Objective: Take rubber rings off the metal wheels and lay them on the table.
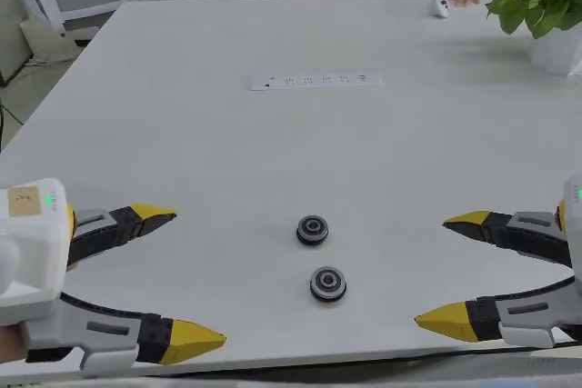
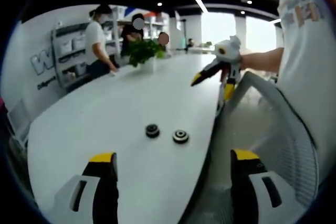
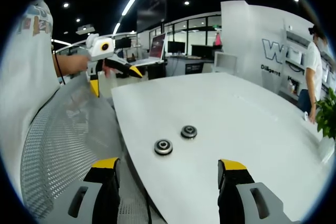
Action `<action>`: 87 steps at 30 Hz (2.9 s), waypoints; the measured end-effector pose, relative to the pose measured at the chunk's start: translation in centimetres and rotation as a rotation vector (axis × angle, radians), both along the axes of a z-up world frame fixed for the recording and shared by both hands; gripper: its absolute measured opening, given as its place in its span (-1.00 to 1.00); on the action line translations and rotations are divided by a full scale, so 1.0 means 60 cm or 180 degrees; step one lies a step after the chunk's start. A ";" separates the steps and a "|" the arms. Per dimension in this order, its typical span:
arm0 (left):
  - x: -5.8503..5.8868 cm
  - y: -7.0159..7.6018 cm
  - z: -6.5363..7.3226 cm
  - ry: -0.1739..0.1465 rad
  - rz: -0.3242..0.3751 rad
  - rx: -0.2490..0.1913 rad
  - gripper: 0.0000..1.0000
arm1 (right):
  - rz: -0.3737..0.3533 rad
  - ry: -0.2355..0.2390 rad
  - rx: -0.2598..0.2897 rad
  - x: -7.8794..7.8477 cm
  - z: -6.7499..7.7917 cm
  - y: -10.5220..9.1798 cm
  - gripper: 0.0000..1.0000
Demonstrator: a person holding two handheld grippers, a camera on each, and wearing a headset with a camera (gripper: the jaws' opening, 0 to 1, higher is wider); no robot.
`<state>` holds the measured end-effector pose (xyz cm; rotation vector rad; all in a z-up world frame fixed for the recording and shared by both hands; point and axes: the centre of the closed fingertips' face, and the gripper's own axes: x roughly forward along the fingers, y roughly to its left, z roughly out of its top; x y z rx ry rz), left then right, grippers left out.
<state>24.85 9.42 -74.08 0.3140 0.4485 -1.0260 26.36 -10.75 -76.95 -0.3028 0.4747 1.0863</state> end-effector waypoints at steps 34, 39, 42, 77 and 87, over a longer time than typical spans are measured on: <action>0.001 -0.005 -0.009 0.0026 -0.0121 0.0149 0.64 | 0.0019 -0.0067 0.0069 0.013 0.006 0.002 0.37; 0.005 -0.001 -0.010 0.0029 -0.0111 0.0156 0.62 | 0.0020 -0.0062 0.0070 0.017 0.005 0.002 0.35; 0.008 -0.001 -0.010 0.0033 -0.0109 0.0150 0.61 | 0.0021 -0.0053 0.0065 0.019 0.003 0.003 0.35; 0.062 -0.038 -0.014 0.0071 -0.0284 0.0118 0.37 | 0.0142 -0.0045 0.0003 0.055 -0.012 0.019 0.18; 0.077 -0.054 -0.022 0.0058 -0.0424 0.0221 0.29 | 0.0205 -0.0058 -0.0004 0.069 -0.013 0.030 0.11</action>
